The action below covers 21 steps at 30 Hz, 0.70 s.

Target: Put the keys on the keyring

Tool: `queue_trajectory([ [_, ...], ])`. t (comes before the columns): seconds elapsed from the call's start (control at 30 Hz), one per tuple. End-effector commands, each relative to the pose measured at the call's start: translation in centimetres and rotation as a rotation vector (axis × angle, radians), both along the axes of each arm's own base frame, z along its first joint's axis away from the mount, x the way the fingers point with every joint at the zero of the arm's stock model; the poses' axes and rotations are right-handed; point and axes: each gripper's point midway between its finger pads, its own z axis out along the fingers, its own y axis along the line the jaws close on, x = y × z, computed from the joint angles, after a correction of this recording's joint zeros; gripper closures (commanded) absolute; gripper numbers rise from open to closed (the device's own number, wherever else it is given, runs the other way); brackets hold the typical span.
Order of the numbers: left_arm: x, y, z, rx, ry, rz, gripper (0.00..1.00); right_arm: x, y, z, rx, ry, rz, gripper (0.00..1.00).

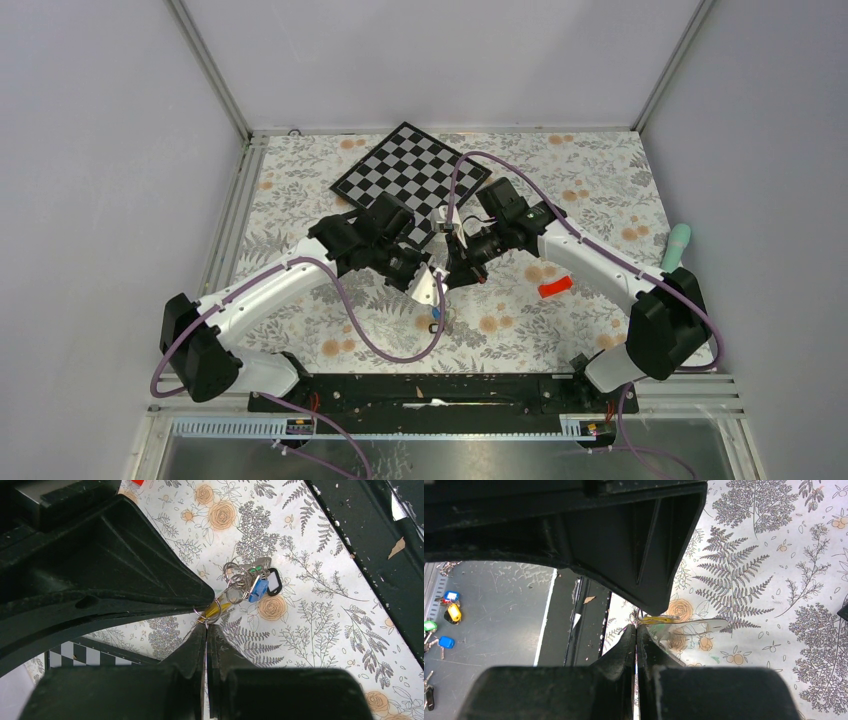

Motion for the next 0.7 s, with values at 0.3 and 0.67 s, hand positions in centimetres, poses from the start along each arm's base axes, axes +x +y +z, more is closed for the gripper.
queue_trajectory([
  [0.3,-1.4,0.6,0.4,-0.008,-0.034,-0.066,1.0,1.2,0.6,1.9,0.047,-0.063,-0.013,1.0],
  [0.67,-2.1,-0.2,0.6,-0.053,0.051,-0.044,1.0,2.6,0.7,2.8,0.056,-0.108,-0.079,1.0],
])
